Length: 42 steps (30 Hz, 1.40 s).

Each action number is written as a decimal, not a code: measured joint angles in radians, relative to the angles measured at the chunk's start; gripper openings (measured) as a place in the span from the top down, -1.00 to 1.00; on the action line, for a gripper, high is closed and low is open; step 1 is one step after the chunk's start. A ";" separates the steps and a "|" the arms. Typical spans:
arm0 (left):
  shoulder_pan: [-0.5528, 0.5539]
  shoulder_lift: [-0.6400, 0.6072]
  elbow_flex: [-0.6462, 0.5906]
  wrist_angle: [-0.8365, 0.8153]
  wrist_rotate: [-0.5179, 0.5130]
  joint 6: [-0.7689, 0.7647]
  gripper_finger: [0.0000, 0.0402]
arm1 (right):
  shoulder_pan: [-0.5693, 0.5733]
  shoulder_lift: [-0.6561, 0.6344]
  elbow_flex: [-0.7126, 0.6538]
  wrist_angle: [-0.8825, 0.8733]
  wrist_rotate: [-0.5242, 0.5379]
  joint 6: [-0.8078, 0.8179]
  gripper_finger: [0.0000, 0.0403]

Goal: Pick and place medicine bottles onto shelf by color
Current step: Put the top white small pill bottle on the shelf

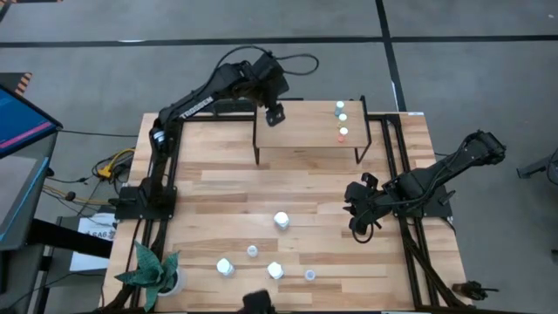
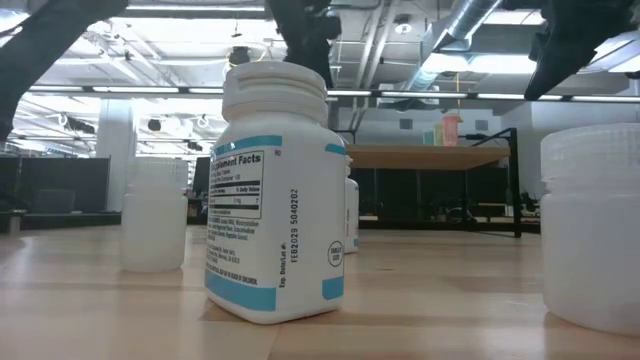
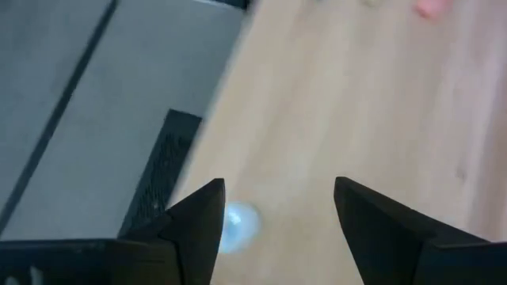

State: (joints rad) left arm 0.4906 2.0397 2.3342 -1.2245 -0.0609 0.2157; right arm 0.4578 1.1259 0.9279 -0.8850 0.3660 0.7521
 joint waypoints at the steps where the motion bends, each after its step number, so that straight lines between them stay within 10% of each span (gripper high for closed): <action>1: -0.018 -0.007 0.000 -0.022 -0.009 0.008 -0.12 | 0.000 0.000 0.000 0.000 0.000 0.000 0.37; 14: -0.200 -0.043 0.001 -0.349 -0.024 -0.052 -0.12 | 0.000 0.000 0.000 -0.001 -0.001 0.018 0.37; 42: -0.658 -0.051 -0.002 -0.347 0.100 -0.243 -0.12 | 0.000 0.000 0.000 -0.011 -0.003 0.053 0.37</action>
State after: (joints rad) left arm -0.1669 1.9884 2.3318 -1.5711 0.0395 -0.0271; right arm 0.4578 1.1255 0.9276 -0.8965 0.3634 0.8047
